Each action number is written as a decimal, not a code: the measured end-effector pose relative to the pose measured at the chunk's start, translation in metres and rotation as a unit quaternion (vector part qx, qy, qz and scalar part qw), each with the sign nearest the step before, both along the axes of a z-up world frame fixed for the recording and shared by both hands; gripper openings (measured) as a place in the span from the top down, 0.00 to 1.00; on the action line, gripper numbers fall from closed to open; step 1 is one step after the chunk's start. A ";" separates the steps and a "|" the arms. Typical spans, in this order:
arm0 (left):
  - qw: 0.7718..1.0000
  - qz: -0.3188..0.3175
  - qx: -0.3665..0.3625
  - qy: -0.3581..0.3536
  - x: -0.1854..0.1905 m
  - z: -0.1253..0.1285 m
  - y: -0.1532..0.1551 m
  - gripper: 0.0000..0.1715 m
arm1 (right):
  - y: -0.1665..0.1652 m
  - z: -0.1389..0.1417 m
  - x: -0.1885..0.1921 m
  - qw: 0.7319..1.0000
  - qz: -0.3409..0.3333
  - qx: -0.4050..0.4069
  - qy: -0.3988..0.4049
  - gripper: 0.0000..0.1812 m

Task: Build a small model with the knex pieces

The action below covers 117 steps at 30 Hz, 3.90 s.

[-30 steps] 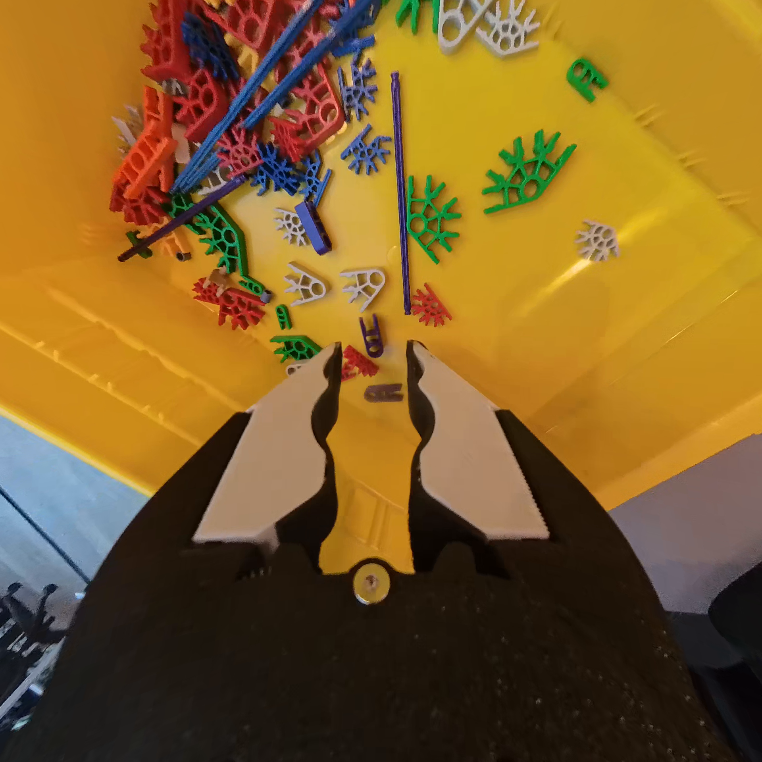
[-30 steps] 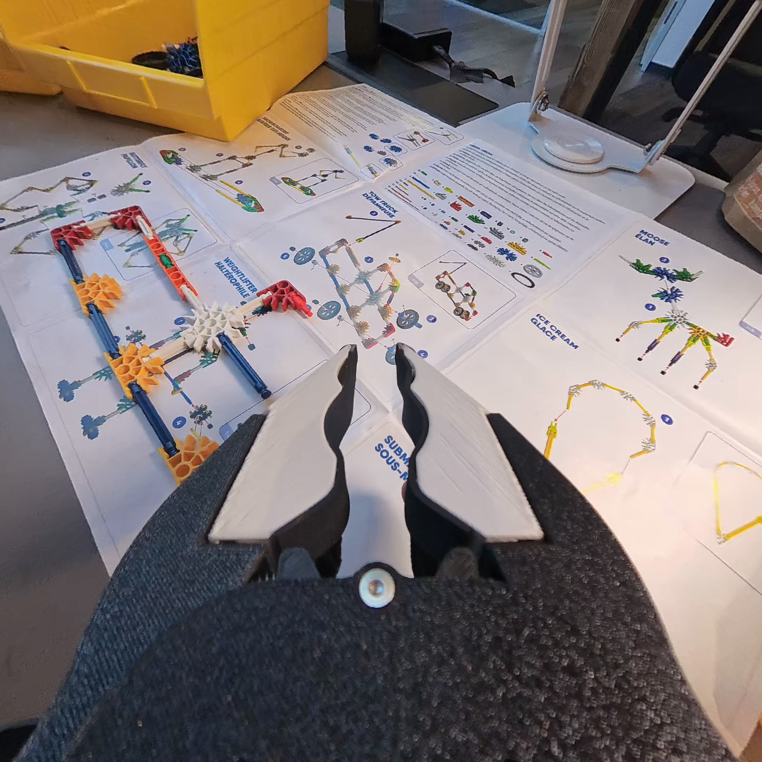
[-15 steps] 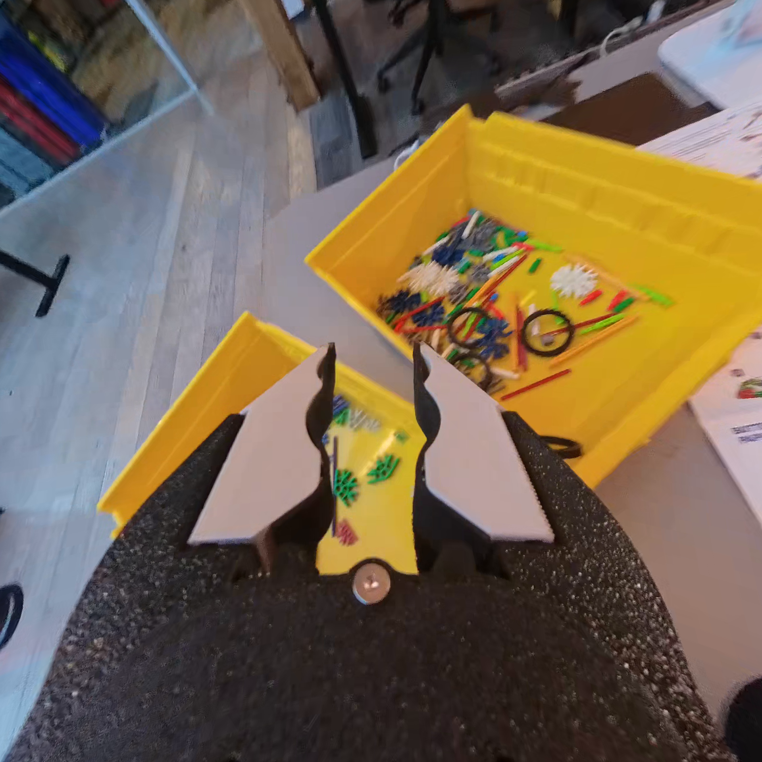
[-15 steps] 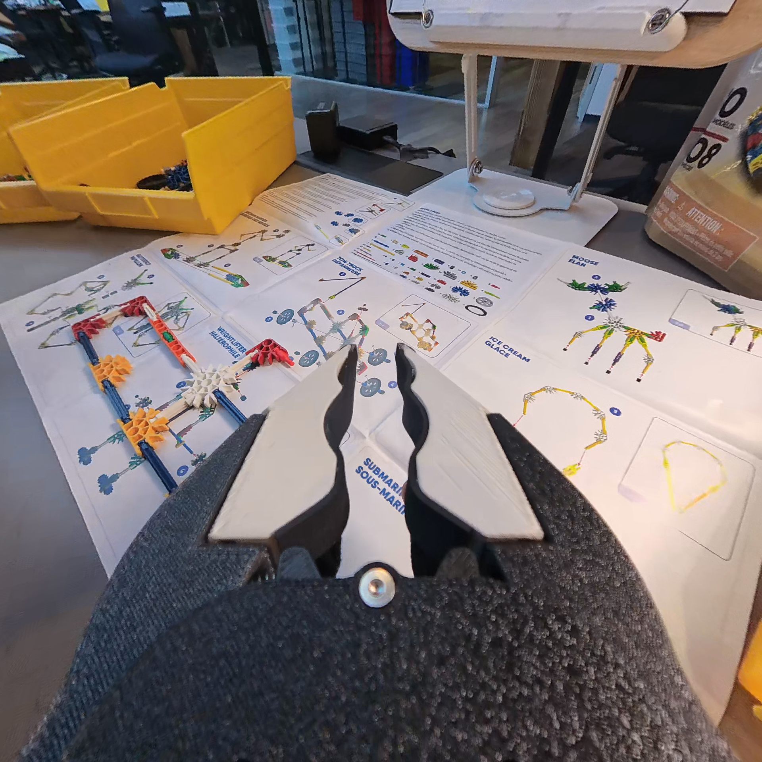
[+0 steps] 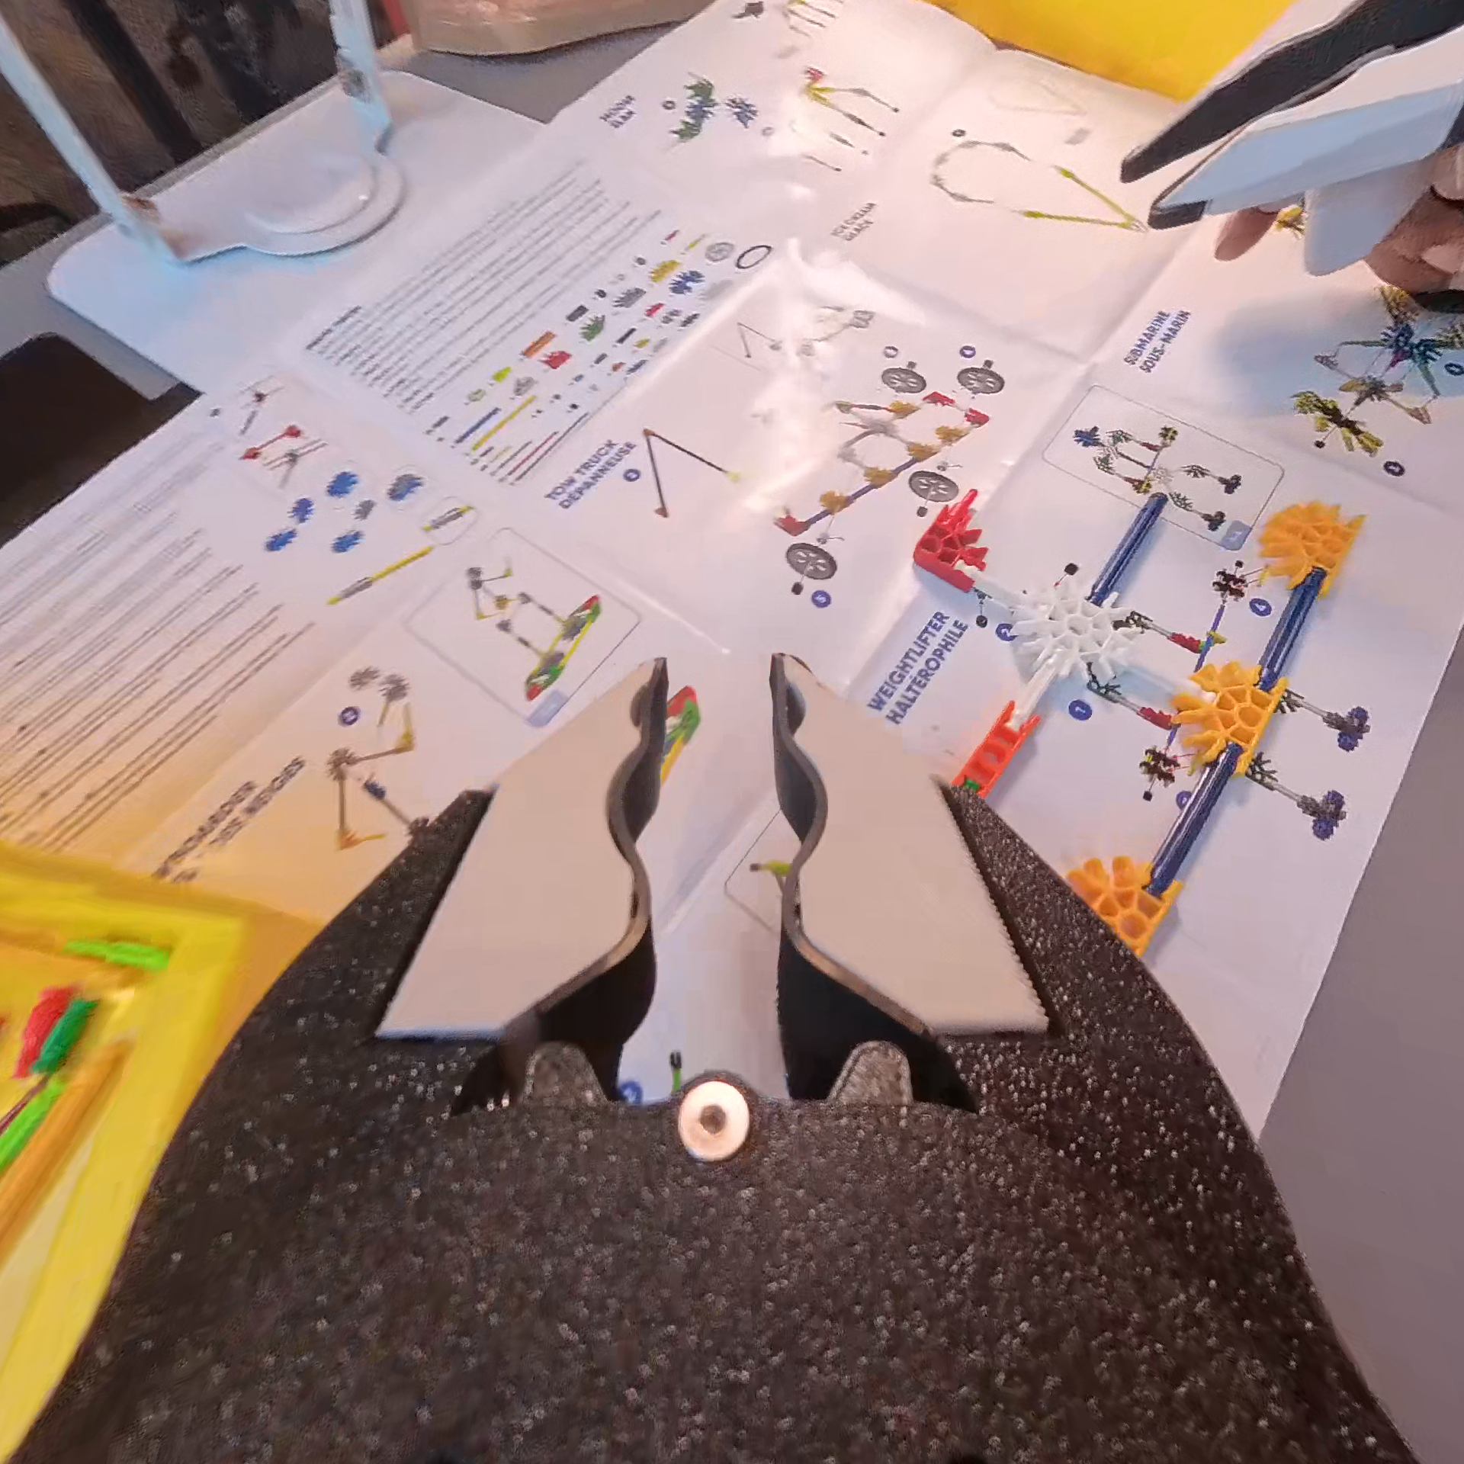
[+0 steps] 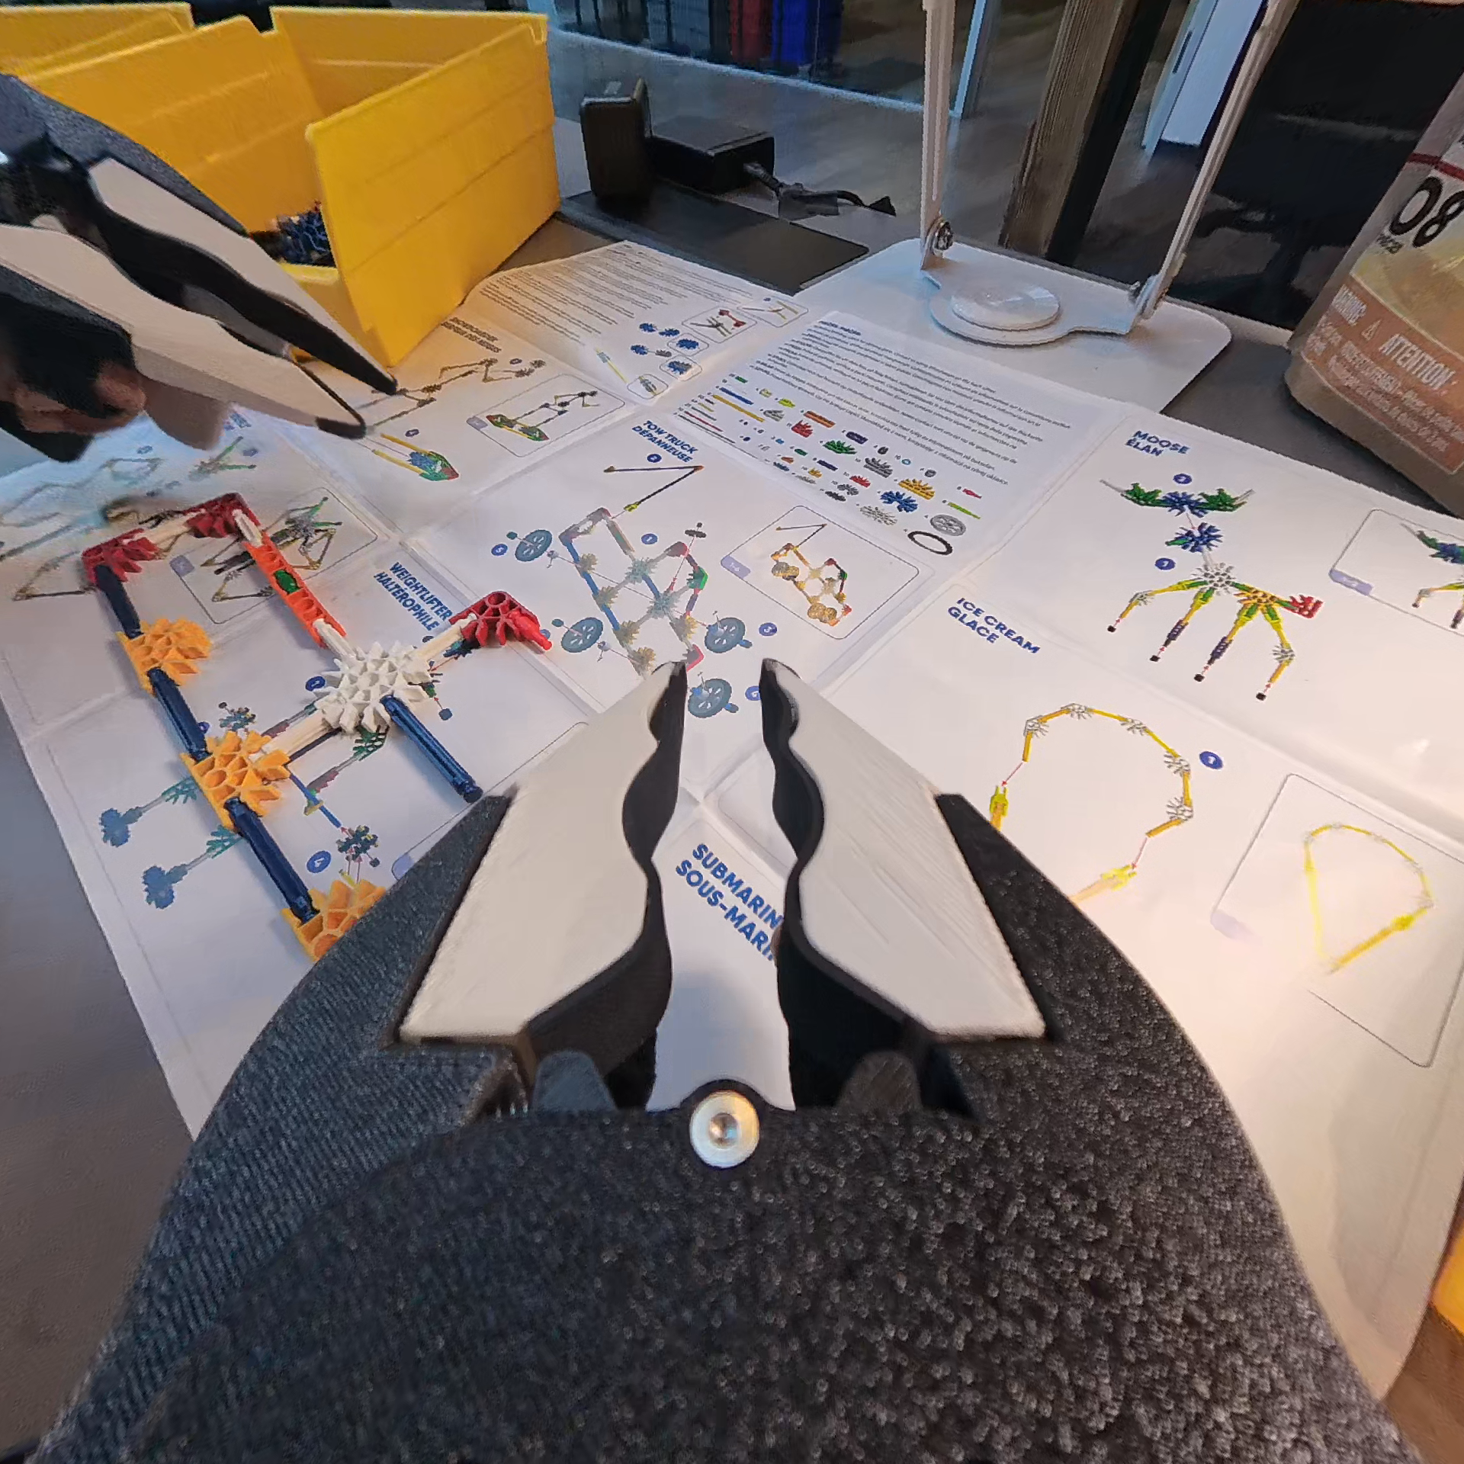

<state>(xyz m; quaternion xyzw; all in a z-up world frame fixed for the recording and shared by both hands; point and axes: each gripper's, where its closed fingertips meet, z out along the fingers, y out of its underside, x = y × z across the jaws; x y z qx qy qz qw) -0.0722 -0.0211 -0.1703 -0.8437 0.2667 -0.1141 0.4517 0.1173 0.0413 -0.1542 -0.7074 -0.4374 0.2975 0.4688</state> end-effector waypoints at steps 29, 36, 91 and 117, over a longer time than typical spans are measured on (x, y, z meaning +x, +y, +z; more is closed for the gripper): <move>0.998 0.013 -0.051 0.030 -0.003 -0.035 0.008 0.86 | 0.093 0.087 0.160 0.961 -0.251 0.115 0.010 0.93; 0.998 0.012 -0.049 0.041 -0.002 -0.036 0.008 0.86 | 0.163 0.032 0.245 0.935 -0.229 0.004 -0.271 0.92; 0.998 0.011 -0.038 0.055 -0.001 -0.036 0.004 0.86 | 0.137 -0.053 0.252 0.871 0.057 -0.162 -0.461 0.97; 0.992 -0.120 -0.046 0.020 0.058 -0.015 -0.005 0.87 | -0.040 -0.044 -0.038 0.892 0.290 -0.043 -0.345 0.97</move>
